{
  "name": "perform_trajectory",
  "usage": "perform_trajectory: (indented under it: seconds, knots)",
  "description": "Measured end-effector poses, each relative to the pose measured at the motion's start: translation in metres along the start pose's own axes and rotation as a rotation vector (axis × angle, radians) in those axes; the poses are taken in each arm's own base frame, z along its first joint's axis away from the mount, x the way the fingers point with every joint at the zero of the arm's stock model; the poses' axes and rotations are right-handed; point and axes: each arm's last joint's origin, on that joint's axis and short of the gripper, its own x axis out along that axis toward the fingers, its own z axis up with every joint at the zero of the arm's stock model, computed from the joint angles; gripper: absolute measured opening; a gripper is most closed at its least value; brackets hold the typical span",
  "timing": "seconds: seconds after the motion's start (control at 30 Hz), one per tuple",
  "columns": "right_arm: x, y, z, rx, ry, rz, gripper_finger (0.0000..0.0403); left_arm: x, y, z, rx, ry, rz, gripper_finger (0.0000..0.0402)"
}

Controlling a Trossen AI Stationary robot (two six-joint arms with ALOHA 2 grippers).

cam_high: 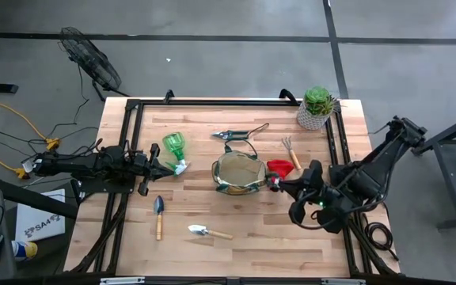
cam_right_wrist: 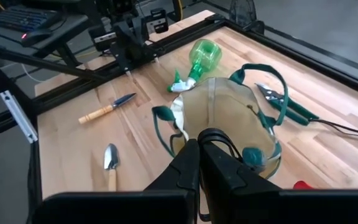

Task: Pick & Place Garden tools in Gardening bag
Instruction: Put the bottom green shear scissors into the gardening bag

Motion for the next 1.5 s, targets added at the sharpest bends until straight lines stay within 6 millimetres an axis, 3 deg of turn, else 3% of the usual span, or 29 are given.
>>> perform_trajectory:
  seconds: [1.5]
  knots:
    - [-0.027, 0.006, -0.016, 0.029, -0.047, 0.049, 0.0003, 0.0, 0.0, 0.0, 0.0, 0.0, 0.0, 0.0]
